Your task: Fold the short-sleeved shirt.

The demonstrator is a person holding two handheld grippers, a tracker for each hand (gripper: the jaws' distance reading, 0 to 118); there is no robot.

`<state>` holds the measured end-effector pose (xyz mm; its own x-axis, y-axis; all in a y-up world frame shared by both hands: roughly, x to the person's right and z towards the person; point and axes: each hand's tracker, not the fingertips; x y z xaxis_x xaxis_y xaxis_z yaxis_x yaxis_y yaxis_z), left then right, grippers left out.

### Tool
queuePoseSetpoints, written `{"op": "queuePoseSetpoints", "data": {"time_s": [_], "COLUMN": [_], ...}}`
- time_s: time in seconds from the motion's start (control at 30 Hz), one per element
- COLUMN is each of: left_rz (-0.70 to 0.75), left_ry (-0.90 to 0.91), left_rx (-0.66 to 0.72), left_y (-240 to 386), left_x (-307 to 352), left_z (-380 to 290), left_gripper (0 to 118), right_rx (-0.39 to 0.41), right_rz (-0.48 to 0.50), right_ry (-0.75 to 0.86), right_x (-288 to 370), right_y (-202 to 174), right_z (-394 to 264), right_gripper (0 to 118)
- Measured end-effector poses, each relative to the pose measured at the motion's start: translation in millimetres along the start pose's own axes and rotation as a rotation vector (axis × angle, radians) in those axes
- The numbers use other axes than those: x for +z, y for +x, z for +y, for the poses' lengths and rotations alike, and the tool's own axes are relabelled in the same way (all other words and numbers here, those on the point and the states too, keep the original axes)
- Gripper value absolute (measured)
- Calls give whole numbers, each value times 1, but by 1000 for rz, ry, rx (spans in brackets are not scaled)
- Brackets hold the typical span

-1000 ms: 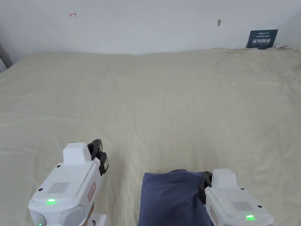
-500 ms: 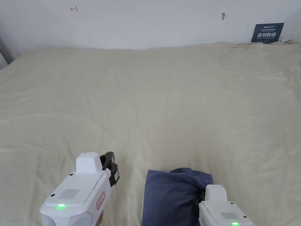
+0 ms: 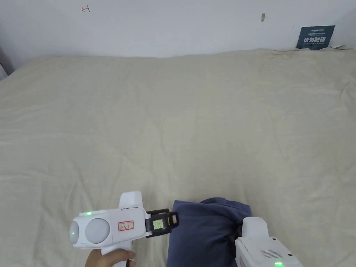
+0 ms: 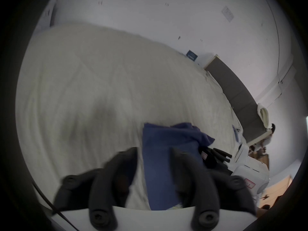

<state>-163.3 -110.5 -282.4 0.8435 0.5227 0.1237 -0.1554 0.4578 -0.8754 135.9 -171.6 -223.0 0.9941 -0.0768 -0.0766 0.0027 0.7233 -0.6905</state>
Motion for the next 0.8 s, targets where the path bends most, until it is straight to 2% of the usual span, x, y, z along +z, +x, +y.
{"op": "queuePoseSetpoints", "data": {"time_s": [0.07, 0.1, 0.43, 0.5, 0.57, 0.63, 0.77, 0.8], "left_rz": [-6, -23, -98, -111, -130, -102, -112, -109], "left_ry": [-47, -76, -224, -229, -244, -255, -278, -278], "left_rx": [2, -1, 4, 2, -2, -36, -17, -20], "left_y": [-5, -7, -15, -11, -6, 1, 2, 3], "left_x": [-9, -12, -47, -51, -57, -60, -62, -62], "left_z": [0, 1, 6, 5, 6, 5, 5, 5], "left_gripper": [97, 98, 98, 87, 64, 56, 21, 19], "right_rx": [4, 4, 8, 12, 13, 14, 20, 21], "right_rz": [1, 1, 3, 4, 6, 7, 10, 9], "right_ry": [0, -1, -2, -3, -4, -7, -9, -10], "right_x": [0, 0, -1, -1, 0, 0, 0, 0], "right_y": [0, 0, 1, 2, 2, 2, 3, 3], "right_z": [0, 0, -1, 0, 0, 0, 1, 1], "right_gripper": [0, 0, 0, 1, 0, 0, 1, 0]}}
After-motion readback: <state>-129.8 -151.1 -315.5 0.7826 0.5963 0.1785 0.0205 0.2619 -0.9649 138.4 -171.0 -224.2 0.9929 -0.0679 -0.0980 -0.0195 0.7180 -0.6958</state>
